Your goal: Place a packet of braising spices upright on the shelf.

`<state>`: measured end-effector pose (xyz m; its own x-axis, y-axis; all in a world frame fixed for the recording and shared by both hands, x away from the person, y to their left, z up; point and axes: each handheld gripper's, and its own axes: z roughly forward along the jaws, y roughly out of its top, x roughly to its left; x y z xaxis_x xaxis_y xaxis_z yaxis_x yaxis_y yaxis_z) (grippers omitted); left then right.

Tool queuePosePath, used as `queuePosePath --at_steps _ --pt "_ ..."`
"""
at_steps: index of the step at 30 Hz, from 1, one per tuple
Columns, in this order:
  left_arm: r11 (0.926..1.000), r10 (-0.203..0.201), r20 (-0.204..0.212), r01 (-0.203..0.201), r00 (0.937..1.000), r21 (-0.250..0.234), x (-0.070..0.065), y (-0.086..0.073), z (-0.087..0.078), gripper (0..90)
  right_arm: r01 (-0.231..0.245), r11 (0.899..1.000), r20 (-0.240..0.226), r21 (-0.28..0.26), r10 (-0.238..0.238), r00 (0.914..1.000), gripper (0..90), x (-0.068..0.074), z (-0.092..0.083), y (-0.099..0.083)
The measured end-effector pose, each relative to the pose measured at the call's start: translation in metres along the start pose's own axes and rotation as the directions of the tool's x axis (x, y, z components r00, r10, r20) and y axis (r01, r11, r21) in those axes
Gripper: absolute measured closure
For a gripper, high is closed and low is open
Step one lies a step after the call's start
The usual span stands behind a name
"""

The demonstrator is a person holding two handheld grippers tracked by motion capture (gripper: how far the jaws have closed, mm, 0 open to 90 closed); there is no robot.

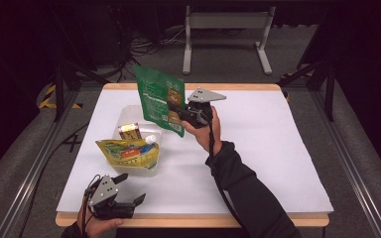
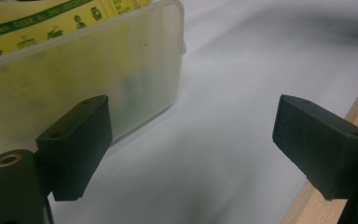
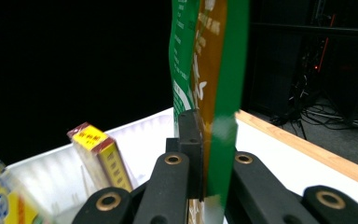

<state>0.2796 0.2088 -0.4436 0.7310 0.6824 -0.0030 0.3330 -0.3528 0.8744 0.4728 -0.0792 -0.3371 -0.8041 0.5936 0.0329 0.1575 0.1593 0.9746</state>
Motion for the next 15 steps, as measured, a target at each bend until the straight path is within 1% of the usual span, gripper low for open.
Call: queuePosePath --at_steps 2,4,8,12,15 --pt "0.9999 -0.015 0.004 0.015 0.9999 -0.001 0.002 -0.001 0.000 12.7 -0.007 1.000 -0.008 -0.002 0.007 0.9999 89.5 0.001 0.007 0.002" --pt "0.9999 -0.009 0.005 0.009 0.9999 0.005 0.002 -0.001 0.000 12.8 -0.008 1.000 -0.011 0.001 0.008 0.9999 89.5 0.003 0.014 0.003" --pt "0.9999 0.003 0.009 -0.003 1.0000 0.012 0.002 -0.001 0.000 12.8 0.007 1.000 -0.022 0.022 -0.006 0.9997 89.5 0.011 0.027 0.004" --pt "1.0000 0.002 0.014 -0.002 0.9999 0.008 0.001 -0.001 -0.001 12.9 0.010 0.999 -0.026 0.032 -0.009 0.9996 89.5 0.016 0.041 0.006" --pt "1.0000 -0.003 0.018 0.002 0.9998 0.005 0.001 -0.002 -0.001 12.9 0.008 0.999 -0.031 0.035 -0.007 0.9995 89.5 0.018 0.048 0.007"
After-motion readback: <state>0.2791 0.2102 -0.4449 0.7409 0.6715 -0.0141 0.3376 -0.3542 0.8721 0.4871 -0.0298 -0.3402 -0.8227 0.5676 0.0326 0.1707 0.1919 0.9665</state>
